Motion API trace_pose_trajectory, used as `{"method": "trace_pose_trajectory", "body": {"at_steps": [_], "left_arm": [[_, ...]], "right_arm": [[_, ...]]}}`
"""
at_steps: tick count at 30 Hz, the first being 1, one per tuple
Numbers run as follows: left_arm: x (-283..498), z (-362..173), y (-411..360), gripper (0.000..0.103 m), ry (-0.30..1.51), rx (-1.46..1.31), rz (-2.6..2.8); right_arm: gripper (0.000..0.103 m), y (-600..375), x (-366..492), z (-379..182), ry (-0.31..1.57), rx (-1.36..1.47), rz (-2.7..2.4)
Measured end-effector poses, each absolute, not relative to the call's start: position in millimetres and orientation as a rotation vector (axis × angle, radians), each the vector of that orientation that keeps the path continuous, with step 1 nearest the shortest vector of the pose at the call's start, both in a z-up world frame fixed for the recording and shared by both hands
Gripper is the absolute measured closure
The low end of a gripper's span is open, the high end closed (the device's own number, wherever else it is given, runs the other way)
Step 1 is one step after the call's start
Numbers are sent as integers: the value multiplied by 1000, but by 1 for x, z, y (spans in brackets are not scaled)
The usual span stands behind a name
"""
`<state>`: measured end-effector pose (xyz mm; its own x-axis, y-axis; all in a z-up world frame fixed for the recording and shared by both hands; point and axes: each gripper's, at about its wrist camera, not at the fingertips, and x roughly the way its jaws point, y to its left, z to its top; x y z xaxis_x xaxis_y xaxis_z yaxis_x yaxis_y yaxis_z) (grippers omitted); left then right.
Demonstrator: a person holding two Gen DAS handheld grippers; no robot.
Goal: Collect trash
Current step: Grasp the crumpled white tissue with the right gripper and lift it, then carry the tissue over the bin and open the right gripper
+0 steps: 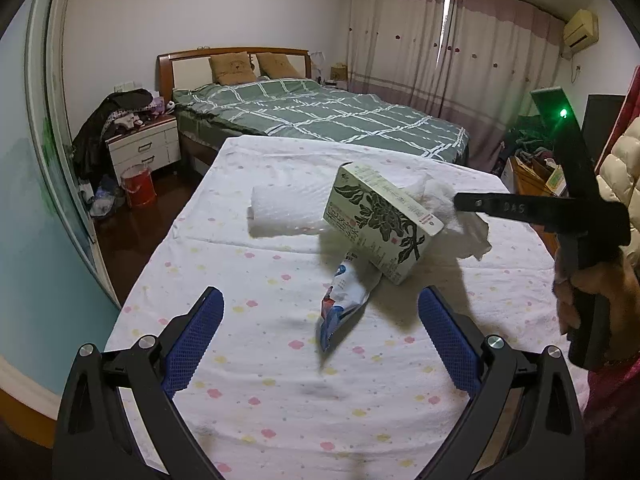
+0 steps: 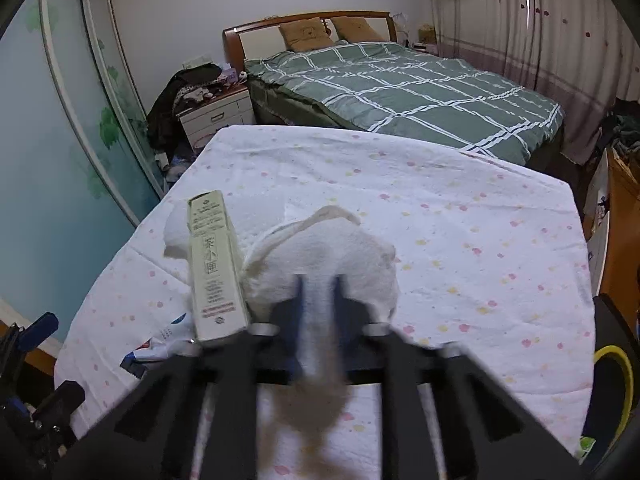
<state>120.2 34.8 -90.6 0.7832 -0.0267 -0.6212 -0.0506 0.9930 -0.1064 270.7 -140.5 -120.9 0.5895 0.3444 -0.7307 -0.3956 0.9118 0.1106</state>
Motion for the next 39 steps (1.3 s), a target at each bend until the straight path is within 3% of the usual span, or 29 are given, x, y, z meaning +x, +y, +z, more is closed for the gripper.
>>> {"method": "trace_pose_trajectory", "body": {"at_steps": [20, 29, 39], "left_arm": [[129, -99, 24, 7, 699, -110, -22], [137, -99, 2, 7, 711, -82, -63], [147, -98, -27, 7, 715, -57, -109]], "right_arm": [[101, -222, 228, -7, 564, 57, 407], [101, -309, 204, -20, 574, 104, 233], [101, -449, 178, -79, 668, 227, -88]]}}
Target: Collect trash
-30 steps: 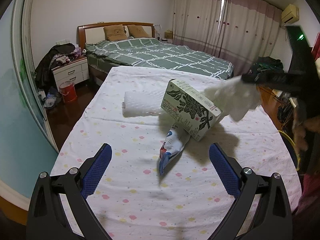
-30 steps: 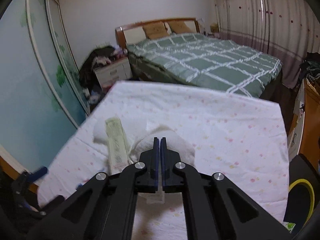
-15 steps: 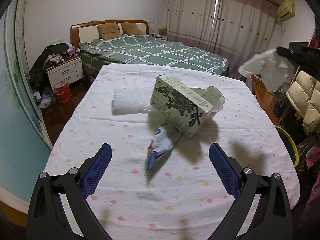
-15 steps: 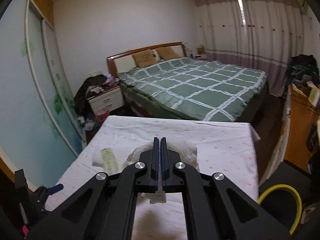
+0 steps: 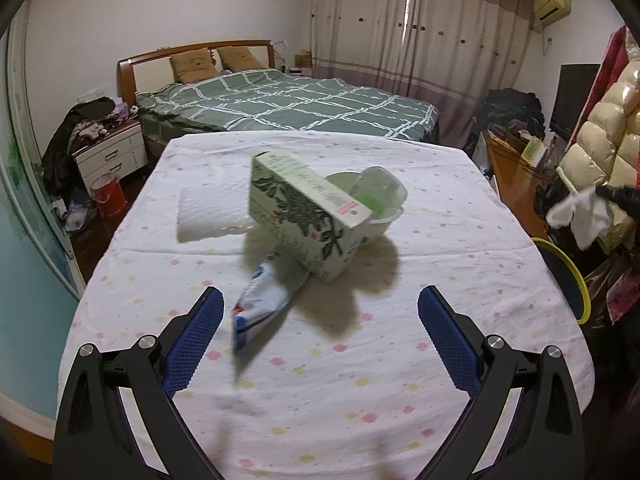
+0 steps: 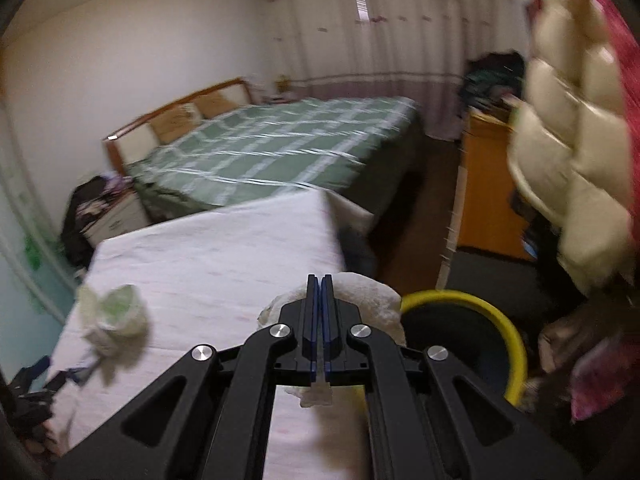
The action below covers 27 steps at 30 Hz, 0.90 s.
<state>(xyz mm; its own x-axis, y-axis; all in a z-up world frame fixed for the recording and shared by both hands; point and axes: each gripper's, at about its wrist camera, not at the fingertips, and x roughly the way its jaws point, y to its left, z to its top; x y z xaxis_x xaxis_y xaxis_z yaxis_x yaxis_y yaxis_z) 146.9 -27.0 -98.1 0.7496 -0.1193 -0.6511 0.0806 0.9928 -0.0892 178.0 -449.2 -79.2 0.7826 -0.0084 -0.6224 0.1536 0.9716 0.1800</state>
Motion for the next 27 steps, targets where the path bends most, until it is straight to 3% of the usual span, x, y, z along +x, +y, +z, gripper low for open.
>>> {"method": "trace_pose_trajectory", "body": {"at_steps": [9, 11, 13, 27], "left_arm": [[151, -97, -44, 7, 724, -19, -124], [152, -97, -46, 7, 728, -12, -119], [153, -97, -47, 7, 732, -6, -115], [190, -80, -68, 7, 674, 67, -151]], "right_arm": [[100, -519, 190, -161, 831, 315, -239], [90, -526, 190, -175, 846, 337, -257], [65, -526, 189, -181, 840, 331, -273], [64, -510, 183, -173, 812, 316, -235]]}}
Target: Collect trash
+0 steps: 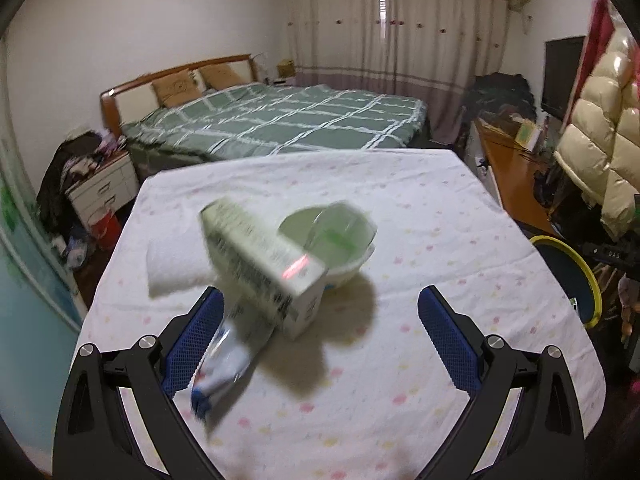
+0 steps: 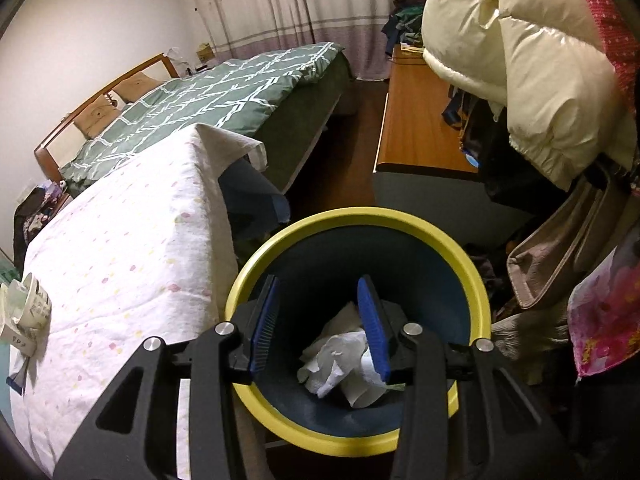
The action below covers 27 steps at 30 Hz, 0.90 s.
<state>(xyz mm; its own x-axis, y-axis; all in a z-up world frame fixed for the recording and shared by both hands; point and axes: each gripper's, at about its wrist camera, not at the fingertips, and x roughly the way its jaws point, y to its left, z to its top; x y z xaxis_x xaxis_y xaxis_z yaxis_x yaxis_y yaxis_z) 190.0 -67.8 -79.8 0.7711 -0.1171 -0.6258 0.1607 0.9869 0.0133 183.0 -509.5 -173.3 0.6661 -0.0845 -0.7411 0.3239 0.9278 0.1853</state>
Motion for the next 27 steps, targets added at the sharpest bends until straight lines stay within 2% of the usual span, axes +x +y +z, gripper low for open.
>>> {"method": "trace_pose_trajectory", "body": {"at_steps": [5, 10, 17, 22, 27], "left_arm": [[220, -70, -87, 15, 649, 175, -238], [252, -78, -92, 28, 727, 190, -320], [272, -91, -102, 32, 760, 222, -326], [282, -93, -103, 40, 763, 258, -296], [293, -99, -100, 41, 802, 252, -297]], "right_arm": [[64, -508, 181, -175, 819, 326, -221], [64, -511, 176, -174, 816, 332, -222], [64, -517, 175, -175, 817, 344, -224], [64, -516, 175, -180, 829, 349, -216], [64, -515, 177, -184, 839, 351, -209]]}}
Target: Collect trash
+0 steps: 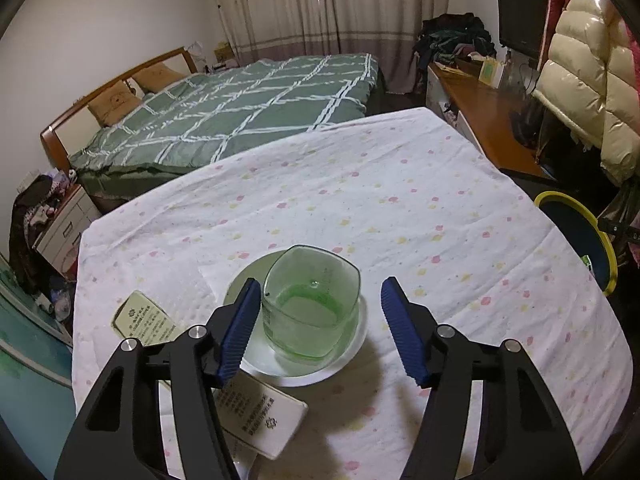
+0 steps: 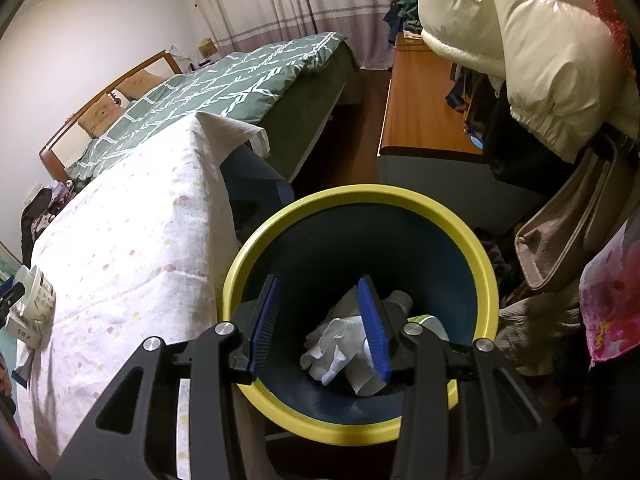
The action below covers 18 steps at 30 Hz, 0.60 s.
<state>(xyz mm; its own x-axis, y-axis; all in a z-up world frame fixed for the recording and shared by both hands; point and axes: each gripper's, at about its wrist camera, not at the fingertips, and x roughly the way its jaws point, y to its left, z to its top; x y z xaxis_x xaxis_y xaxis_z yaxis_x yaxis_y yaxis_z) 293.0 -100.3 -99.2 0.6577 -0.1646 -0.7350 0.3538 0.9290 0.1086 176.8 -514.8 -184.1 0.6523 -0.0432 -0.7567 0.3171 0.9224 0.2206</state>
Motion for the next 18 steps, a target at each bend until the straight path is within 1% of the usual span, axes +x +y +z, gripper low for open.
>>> {"method": "trace_pose_trajectory", "body": {"at_steps": [6, 10, 15, 18], "left_arm": [[300, -105, -101, 41, 813, 264, -280], [301, -108, -103, 49, 822, 261, -292], [300, -104, -104, 50, 815, 244, -297], [294, -92, -105, 50, 778, 244, -292]], "right_arm": [[64, -513, 178, -188, 848, 351, -204], [64, -512, 178, -189, 852, 352, -200], [64, -511, 177, -189, 849, 353, -192], [64, -511, 174, -186, 842, 354, -189]]}}
